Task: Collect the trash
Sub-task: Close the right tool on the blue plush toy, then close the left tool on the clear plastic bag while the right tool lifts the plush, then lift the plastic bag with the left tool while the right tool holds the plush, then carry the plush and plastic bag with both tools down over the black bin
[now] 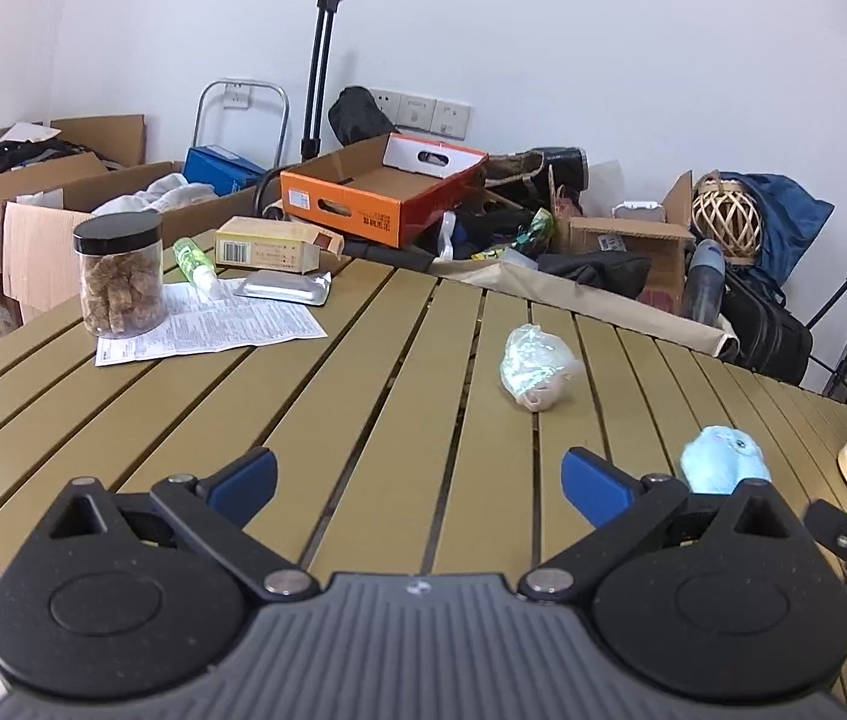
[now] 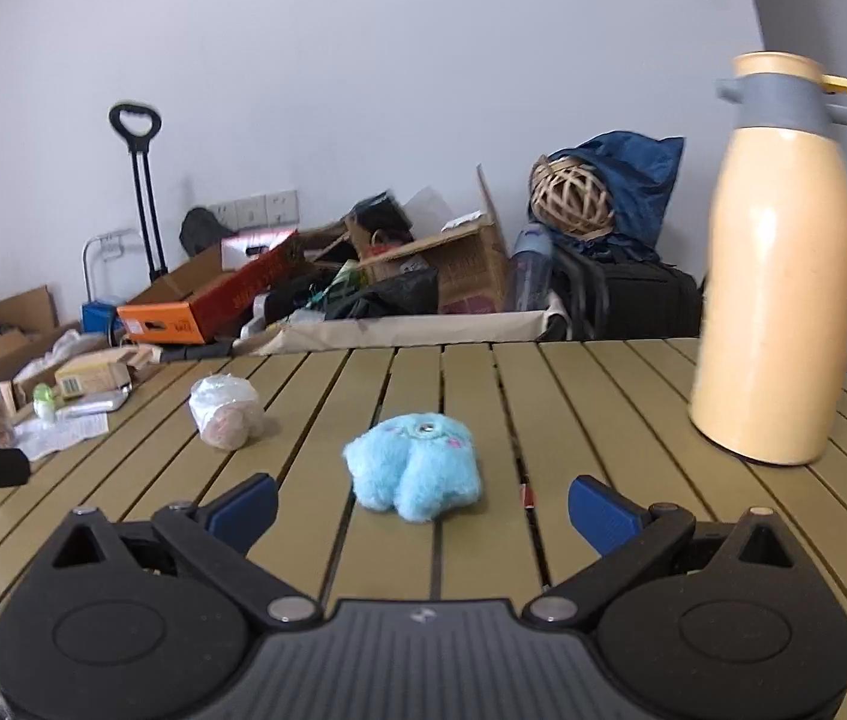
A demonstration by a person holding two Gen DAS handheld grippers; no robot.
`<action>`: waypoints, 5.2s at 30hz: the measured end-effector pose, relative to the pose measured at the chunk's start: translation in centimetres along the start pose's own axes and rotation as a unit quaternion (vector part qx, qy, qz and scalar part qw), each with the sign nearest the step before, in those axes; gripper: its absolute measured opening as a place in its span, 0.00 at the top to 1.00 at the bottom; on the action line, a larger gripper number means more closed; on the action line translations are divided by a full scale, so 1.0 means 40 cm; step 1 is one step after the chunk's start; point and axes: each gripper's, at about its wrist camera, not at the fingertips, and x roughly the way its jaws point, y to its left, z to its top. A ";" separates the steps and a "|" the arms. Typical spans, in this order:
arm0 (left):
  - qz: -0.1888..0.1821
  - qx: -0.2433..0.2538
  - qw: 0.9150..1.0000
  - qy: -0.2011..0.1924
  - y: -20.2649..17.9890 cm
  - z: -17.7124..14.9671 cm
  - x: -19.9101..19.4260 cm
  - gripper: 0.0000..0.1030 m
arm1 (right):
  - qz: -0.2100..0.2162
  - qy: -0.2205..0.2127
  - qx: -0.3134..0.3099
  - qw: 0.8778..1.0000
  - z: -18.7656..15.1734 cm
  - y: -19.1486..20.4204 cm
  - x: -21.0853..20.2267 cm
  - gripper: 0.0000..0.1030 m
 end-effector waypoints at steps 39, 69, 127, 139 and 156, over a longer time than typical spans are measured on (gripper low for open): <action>0.025 0.017 0.999 0.034 -0.026 -0.008 0.163 0.00 | -0.001 0.068 0.076 0.995 0.058 -0.060 0.271 0.30; 0.094 0.051 0.993 0.057 -0.302 0.118 0.533 0.00 | -0.075 -0.048 0.181 0.979 0.029 -0.465 0.105 0.29; -0.040 0.113 0.993 0.019 -0.256 -0.030 -0.250 0.57 | 0.090 -0.015 0.112 0.990 -0.015 -0.176 -0.305 0.29; -0.061 0.119 0.990 0.043 -0.220 -0.174 -0.369 0.57 | 0.090 0.049 0.057 0.993 -0.164 -0.130 -0.395 0.29; -0.064 0.151 0.981 0.102 -0.190 -0.406 -0.455 0.57 | 0.071 0.140 0.019 0.987 -0.373 -0.136 -0.494 0.29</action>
